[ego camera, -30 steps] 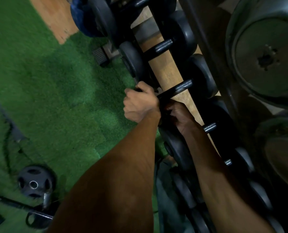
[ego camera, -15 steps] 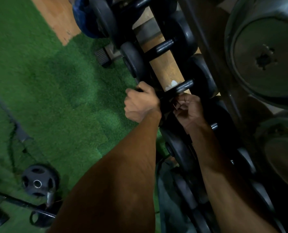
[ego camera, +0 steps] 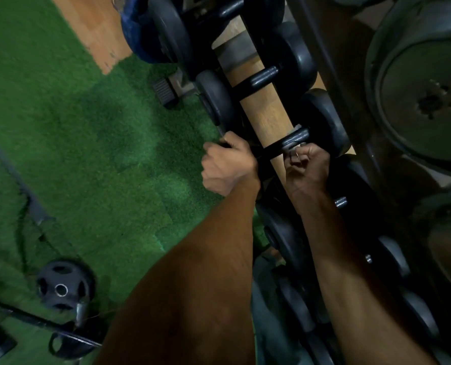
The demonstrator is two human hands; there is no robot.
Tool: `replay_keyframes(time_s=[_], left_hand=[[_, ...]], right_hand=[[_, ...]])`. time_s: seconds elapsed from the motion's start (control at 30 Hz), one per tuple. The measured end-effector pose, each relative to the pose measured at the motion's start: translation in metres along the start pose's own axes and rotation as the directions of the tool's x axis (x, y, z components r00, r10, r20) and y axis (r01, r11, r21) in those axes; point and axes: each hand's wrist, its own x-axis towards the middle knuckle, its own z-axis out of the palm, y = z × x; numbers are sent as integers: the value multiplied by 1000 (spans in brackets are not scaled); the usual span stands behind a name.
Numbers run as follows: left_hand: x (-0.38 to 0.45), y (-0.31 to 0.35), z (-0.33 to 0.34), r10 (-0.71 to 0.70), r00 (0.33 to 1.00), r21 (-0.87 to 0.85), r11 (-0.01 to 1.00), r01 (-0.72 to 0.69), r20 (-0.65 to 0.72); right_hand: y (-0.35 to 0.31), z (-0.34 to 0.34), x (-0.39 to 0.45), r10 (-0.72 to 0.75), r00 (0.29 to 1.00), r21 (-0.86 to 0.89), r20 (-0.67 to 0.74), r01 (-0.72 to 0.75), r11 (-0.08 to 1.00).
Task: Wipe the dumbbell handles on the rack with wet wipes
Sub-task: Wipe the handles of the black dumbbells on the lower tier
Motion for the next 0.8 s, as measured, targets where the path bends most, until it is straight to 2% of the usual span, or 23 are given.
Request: replay_keyframes(time_s=[0.1, 0.17, 0.2, 0.23, 0.3, 0.37, 0.4, 0.43, 0.5, 0.57, 0.67, 0.8], left_hand=[[0, 0, 1, -1, 1000, -1, 1000, 1, 1], [0, 0, 1, 1, 1000, 3, 1000, -1, 4], [0, 0, 1, 0, 1000, 4, 1000, 0, 2], [0, 0, 1, 1, 1000, 2, 1000, -1, -3], [0, 0, 2, 1, 1000, -2, 1000, -1, -6], [0, 0, 2, 1, 1000, -7, 1000, -1, -7], [0, 0, 2, 0, 1000, -9, 1000, -1, -10], [0, 0, 2, 1, 1000, -12, 1000, -1, -15], [-1, 0, 1, 1, 1000, -20, 1000, -1, -18], [-2, 1, 1, -4, 1000, -33, 999, 4, -19], [-1, 1, 2, -2, 1000, -42, 999, 1, -31], [1, -1, 3, -3, 1000, -25, 1000, 2, -13]], right_hand=[[11, -5, -5, -132, 990, -43, -56, 130, 991], [20, -14, -13, -305, 949, -234, -74, 281, 931], [22, -18, -15, -418, 907, -361, -60, 371, 856], [22, -21, -18, -528, 849, -497, -8, 455, 739], [17, -24, -22, -718, 659, -652, 225, 650, 392], [10, -23, -24, -784, 437, -627, 442, 775, 78], [6, -20, -26, -777, 379, -624, 503, 781, -23], [2, -15, -29, -749, 401, -666, 527, 743, -71], [-2, -8, -37, -659, 527, -788, 536, 592, -168], [-7, -6, -40, -556, 599, -812, 576, 495, -309], [-15, 0, -37, -450, 692, -826, 564, 467, -316], [-21, 13, -29, -330, 779, -838, 534, 434, -330]])
